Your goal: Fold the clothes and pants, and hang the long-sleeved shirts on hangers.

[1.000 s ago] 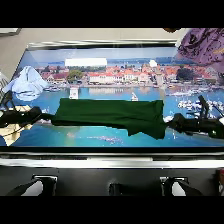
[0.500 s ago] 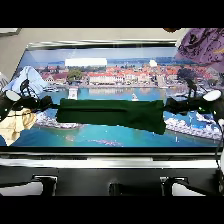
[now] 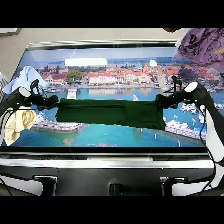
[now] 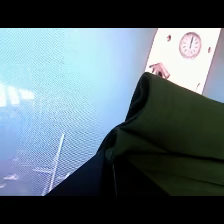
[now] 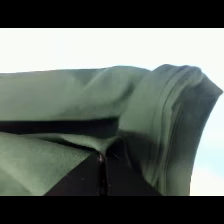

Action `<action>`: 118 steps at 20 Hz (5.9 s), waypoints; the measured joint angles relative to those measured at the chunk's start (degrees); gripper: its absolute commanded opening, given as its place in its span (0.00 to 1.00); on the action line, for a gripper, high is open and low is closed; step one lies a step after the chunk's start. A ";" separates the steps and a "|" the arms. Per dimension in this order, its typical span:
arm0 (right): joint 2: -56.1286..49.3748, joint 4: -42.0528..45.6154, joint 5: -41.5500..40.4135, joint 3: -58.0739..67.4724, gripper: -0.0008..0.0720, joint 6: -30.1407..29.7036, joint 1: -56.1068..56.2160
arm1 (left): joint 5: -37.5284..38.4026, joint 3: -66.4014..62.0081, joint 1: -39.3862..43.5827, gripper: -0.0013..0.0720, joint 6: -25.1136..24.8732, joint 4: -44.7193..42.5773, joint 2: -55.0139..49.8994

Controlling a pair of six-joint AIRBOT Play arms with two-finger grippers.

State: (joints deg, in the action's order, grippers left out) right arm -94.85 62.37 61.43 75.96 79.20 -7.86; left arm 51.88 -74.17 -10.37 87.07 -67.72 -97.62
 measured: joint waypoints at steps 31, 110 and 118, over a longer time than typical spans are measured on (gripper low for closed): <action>-9.75 -23.06 15.61 -3.67 0.90 -14.38 -18.62 | 12.87 -15.96 1.16 0.94 7.67 -2.64 7.80; -8.22 2.99 -3.65 21.97 0.33 44.17 34.05 | 32.85 -40.44 7.45 0.04 18.53 -5.22 5.25; -4.24 -8.09 -12.31 21.99 0.67 33.24 33.40 | 32.85 -40.13 7.39 0.04 18.38 -5.18 5.27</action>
State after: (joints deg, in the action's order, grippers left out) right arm -99.09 54.28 49.12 97.95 112.44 25.54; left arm 84.73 -114.30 -2.98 105.45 -72.90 -92.36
